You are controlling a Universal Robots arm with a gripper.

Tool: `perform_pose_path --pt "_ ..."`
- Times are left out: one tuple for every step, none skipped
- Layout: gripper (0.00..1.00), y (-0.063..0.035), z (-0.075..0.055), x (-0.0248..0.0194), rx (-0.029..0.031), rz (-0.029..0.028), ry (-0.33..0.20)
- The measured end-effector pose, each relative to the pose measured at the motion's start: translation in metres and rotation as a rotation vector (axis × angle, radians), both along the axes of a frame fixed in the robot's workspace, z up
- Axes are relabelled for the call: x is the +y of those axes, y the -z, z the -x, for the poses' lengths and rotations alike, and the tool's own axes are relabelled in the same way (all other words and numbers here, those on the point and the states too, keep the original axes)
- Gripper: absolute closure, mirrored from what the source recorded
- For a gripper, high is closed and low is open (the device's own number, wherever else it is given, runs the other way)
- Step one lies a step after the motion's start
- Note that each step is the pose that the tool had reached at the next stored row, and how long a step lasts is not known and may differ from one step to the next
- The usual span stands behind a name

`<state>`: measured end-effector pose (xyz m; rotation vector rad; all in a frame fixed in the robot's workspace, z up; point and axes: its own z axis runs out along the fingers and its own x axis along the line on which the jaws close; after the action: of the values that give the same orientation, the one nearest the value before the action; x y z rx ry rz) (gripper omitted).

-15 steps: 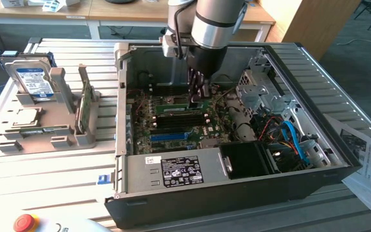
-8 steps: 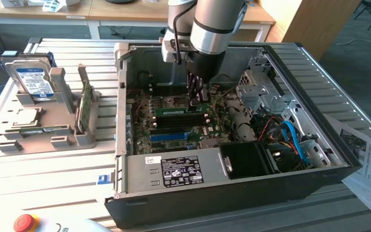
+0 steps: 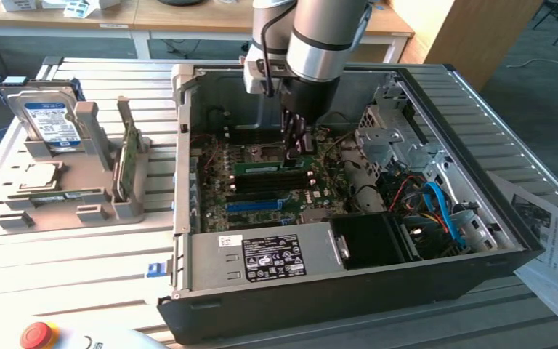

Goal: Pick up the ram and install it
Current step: 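Insert the ram into the slot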

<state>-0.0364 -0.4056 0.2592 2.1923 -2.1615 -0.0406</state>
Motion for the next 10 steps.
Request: perform_pose_path --pt "0.88 0.0000 -0.0007 -0.0002 0.0000 -0.0001 0.000" --pt "0.88 0.0000 -0.0013 -0.0005 0.0001 -0.0001 0.000" --pt "0.88 0.0000 -0.0022 -0.0008 0.0002 0.0000 0.000" --pt "0.88 0.0000 -0.0031 -0.0011 0.0003 0.0000 0.000" --pt "0.88 0.0000 -0.0040 -0.0013 0.0003 0.0000 0.000" --pt "0.88 0.0000 -0.0049 -0.0015 0.0003 0.0000 0.000" --pt "0.88 0.0000 -0.0059 -0.0018 0.0005 0.0000 0.000" --pt "0.88 0.0000 -0.0068 -0.0020 0.0006 0.0001 0.000" --pt "0.88 0.0000 -0.0075 -0.0021 0.0005 0.0001 0.000" --pt "0.88 0.0000 -0.0076 -0.0021 0.0005 0.0000 0.000"
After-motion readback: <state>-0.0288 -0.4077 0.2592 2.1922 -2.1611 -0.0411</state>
